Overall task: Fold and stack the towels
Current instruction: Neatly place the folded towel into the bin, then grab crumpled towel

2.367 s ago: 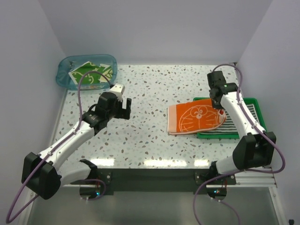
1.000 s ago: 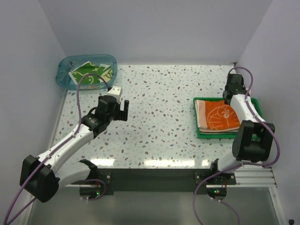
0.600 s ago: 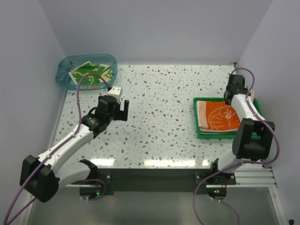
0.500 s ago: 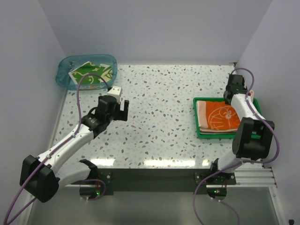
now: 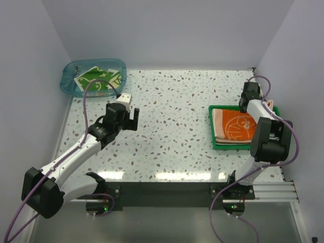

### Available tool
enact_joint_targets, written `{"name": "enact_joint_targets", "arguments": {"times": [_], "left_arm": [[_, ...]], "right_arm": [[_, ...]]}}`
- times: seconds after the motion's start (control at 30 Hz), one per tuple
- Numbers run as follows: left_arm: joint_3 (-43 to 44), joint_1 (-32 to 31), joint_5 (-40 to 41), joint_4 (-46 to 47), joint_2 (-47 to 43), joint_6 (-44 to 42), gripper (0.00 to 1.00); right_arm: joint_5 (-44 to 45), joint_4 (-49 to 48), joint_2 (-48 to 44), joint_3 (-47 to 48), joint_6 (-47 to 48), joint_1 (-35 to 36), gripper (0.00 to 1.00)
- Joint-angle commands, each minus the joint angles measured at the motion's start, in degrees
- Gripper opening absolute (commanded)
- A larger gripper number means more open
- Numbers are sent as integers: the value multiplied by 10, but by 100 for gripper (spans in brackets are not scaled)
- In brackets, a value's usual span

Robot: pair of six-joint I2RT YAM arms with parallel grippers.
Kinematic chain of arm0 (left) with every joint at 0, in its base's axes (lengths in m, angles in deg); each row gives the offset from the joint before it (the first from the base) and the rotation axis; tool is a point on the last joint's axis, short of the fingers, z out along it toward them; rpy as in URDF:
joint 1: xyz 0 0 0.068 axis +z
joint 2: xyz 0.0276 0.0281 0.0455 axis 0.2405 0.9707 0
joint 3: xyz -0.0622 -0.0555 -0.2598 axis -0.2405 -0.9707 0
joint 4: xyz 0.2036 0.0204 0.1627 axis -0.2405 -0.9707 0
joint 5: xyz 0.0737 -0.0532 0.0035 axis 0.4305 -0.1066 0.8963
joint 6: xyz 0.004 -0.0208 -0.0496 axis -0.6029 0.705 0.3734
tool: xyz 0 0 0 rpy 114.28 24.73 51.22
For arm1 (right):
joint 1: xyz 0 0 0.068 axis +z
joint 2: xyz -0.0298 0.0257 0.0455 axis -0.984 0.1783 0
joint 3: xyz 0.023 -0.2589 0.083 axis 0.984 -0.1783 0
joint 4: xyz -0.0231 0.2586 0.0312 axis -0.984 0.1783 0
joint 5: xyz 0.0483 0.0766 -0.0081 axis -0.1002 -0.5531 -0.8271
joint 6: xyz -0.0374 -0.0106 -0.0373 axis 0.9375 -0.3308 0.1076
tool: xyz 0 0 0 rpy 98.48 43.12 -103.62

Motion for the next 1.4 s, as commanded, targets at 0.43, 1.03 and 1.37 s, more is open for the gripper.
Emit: {"name": "enact_joint_targets", "arguments": {"times": [0.43, 1.03, 1.37], "left_arm": [[2, 5, 15, 22, 32, 7, 100], [380, 231, -12, -78, 337, 96, 100], [611, 295, -78, -52, 573, 67, 98]], "right_arm": [[86, 162, 35, 148, -308, -11, 78], [-440, 166, -177, 63, -382, 292, 99], [-571, 84, -250, -42, -368, 344, 98]]}}
